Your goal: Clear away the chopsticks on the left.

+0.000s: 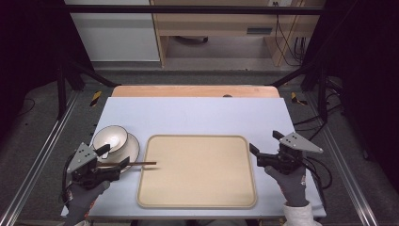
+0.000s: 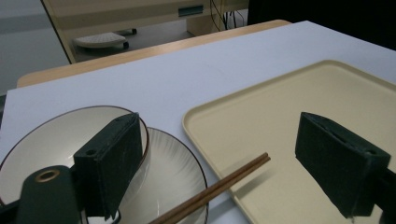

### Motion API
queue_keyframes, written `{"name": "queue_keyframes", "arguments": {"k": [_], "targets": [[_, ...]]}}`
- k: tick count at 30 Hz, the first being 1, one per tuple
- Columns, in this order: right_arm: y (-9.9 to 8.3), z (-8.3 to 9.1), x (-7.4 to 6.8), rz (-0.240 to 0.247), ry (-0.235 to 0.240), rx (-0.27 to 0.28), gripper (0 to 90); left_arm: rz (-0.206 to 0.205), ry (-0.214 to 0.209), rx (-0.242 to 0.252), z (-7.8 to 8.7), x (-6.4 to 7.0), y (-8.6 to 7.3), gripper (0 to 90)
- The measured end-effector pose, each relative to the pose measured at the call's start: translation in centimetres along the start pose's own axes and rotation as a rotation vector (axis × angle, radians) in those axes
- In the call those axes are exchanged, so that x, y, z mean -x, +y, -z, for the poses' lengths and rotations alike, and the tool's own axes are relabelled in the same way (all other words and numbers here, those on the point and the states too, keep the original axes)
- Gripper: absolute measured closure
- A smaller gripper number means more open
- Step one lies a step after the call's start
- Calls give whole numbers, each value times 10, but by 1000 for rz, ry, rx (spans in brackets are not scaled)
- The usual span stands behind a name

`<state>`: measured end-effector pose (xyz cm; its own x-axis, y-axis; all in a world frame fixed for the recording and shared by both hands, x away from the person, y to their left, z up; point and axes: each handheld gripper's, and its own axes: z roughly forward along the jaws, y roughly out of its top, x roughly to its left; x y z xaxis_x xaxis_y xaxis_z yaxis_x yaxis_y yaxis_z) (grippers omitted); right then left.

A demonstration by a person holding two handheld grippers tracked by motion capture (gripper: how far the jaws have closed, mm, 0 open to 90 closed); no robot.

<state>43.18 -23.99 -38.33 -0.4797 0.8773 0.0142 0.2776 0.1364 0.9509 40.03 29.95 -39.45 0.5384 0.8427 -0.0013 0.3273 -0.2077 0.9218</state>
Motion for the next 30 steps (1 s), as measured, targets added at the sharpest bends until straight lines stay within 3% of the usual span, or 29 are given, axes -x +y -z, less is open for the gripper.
{"name": "queue_keyframes", "arguments": {"k": [9, 14, 17, 27, 30], "targets": [[3, 2, -5, 9, 6, -4, 48, -13, 11, -29, 23, -5, -20, 145], [3, 3, -5, 9, 6, -2, 49, -35, 28, -56, 30, -6, -27, 147], [4, 2, -6, -1, 7, -7, 49, -27, 32, -71, 32, -9, -33, 156], [1, -2, -7, 9, 8, -35, 51, -53, 67, -155, 17, -20, -48, 199], [1, -3, -8, 13, 7, -40, 52, -56, 94, -193, 8, -28, -54, 232]]}}
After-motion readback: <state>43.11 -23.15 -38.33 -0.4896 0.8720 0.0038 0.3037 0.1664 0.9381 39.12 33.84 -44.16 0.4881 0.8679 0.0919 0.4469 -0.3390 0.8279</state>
